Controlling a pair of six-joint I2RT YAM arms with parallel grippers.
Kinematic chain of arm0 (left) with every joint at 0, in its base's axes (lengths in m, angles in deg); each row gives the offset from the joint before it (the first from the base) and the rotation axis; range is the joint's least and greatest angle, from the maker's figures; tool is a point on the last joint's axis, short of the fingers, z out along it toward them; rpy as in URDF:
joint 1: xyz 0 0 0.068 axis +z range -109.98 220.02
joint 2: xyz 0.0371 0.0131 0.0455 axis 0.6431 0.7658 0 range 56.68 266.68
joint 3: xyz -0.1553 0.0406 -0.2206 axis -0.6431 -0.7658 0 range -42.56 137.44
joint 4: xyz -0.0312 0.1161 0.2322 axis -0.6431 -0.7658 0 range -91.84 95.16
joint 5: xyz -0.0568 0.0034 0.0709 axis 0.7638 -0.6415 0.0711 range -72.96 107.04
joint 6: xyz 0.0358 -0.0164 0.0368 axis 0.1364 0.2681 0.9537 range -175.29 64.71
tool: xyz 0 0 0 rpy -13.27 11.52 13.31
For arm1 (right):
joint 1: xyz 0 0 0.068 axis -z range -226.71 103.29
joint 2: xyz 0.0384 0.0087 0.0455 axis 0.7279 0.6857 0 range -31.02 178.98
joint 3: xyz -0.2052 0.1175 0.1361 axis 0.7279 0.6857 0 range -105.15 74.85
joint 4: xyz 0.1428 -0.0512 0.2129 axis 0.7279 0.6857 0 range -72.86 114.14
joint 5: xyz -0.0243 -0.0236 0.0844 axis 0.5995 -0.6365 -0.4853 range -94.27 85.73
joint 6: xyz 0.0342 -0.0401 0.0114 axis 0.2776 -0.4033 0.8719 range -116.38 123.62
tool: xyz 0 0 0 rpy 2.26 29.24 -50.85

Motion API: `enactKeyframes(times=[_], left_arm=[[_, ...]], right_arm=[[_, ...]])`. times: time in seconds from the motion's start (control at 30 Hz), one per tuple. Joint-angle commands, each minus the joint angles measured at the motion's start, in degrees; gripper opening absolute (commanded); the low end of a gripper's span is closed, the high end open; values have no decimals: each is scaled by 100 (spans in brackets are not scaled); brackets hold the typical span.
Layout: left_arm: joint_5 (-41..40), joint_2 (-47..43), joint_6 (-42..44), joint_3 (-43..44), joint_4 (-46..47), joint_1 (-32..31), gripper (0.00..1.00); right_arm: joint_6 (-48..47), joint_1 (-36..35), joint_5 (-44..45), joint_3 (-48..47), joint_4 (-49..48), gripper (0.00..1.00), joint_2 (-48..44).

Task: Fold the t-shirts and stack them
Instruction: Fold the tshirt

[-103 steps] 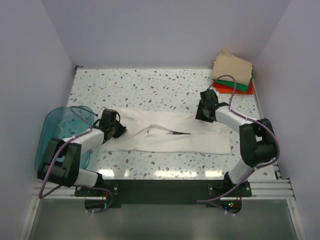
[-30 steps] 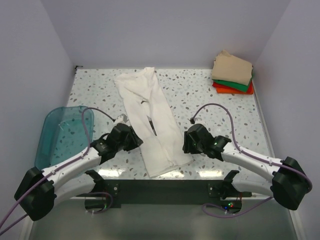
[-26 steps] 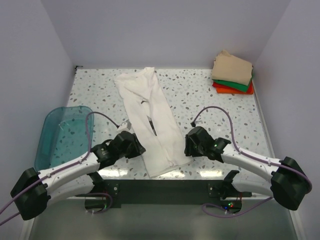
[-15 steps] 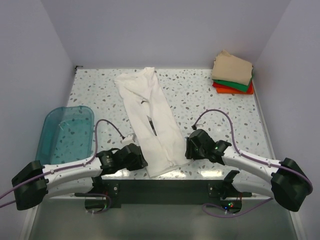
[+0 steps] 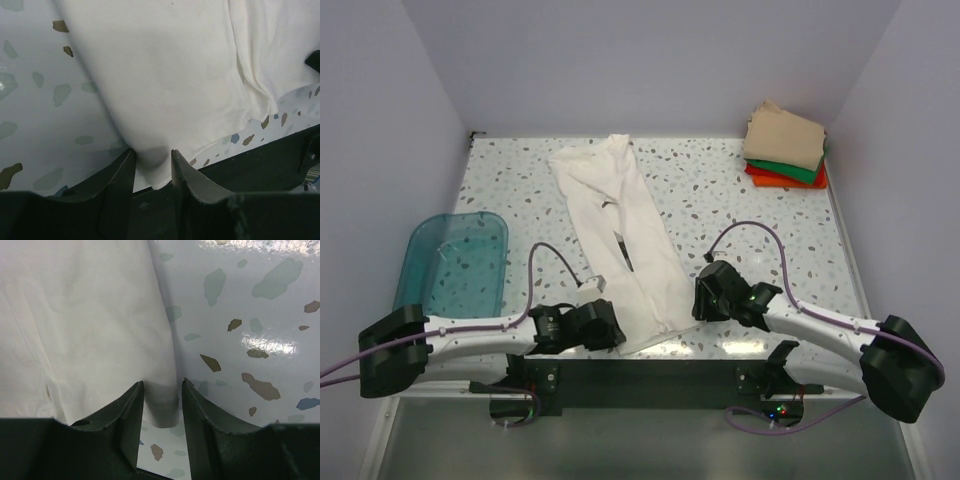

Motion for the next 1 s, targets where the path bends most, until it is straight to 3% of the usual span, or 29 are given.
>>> enactKeyframes(times=[0.0,0.07,0.17,0.2,0.3,0.5,0.97], left_arm=[[-113,293,-250,8,1,-158,39],[-96,389,-293,8,80,-228,35],[-61,425,-311,26,98,-254,19],[-52,416,-320,26,81,-255,10],[-61,302,-329,70,-138,-255,0],[-43,-76,-259,210,-709,-255,0],[607,-770,58,79,-1554,-255,0]], right_arm=[[54,5,-54,73,-243,40,54],[45,14,-89,81,-243,36,45],[45,5,-142,90,-199,30,-16],[28,14,-177,99,-181,28,-25],[10,5,-291,99,-120,20,-104],[-25,5,-642,134,-67,1,-288],[651,-320,-1478,968,-471,0,-1018]])
